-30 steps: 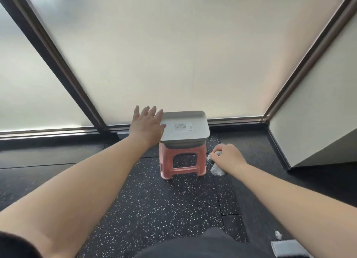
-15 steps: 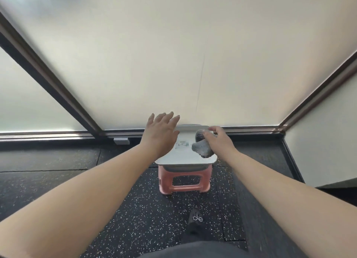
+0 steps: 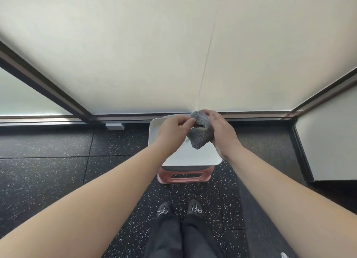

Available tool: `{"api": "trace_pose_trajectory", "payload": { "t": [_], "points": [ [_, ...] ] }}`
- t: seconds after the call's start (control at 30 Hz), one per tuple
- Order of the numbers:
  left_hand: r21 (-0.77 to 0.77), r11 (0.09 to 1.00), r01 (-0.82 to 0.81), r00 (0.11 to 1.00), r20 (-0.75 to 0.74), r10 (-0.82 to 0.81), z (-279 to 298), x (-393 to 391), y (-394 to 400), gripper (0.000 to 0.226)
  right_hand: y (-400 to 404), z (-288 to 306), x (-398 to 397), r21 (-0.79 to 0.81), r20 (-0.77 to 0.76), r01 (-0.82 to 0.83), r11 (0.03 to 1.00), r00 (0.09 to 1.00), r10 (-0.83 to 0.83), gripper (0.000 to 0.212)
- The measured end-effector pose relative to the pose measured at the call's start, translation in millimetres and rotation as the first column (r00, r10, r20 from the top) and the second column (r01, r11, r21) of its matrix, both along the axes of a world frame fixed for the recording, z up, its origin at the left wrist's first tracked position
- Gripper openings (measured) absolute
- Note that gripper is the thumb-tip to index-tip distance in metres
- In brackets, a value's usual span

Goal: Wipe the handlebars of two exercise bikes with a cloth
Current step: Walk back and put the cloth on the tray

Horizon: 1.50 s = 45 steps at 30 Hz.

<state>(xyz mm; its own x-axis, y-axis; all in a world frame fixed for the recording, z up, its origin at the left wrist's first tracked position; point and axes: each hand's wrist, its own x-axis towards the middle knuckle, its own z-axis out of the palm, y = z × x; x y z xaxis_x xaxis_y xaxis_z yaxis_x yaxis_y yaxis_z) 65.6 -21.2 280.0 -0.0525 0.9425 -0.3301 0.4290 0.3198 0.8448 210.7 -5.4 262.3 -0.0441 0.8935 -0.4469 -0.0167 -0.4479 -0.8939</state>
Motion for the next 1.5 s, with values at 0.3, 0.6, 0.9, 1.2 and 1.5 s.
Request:
{"api": "trace_pose_trajectory", "payload": {
  "t": [0.3, 0.6, 0.9, 1.2, 1.5],
  "points": [
    [-0.202, 0.967, -0.156, 0.958, 0.208, 0.198, -67, -22, 32, 0.023, 11, -59, -19, 0.081, 0.081, -0.174, 0.981, 0.982, 0.168, 0.061],
    [-0.276, 0.944, -0.182, 0.886, 0.370, 0.279, -138, -31, 60, 0.021, 22, -134, -21, -0.060, 0.185, -0.245, 0.968, 0.950, 0.252, 0.059],
    [-0.320, 0.943, -0.088, 0.933, 0.305, 0.190, -224, -23, 76, 0.035, 17, -211, -13, -0.115, 0.279, -0.210, 0.971, 0.931, 0.235, 0.046],
    [-0.158, 0.974, 0.161, 0.980, -0.092, -0.177, -294, -19, 89, 0.061, 27, -260, -13, -0.260, 0.537, -0.242, 0.935, 0.768, 0.348, 0.039],
    [-0.156, 0.872, 0.464, 0.640, -0.622, -0.452, -297, -19, 63, 0.065, 20, -263, -8, -0.230, 0.662, -0.328, 0.916, 0.637, 0.394, 0.034]
  ]
}}
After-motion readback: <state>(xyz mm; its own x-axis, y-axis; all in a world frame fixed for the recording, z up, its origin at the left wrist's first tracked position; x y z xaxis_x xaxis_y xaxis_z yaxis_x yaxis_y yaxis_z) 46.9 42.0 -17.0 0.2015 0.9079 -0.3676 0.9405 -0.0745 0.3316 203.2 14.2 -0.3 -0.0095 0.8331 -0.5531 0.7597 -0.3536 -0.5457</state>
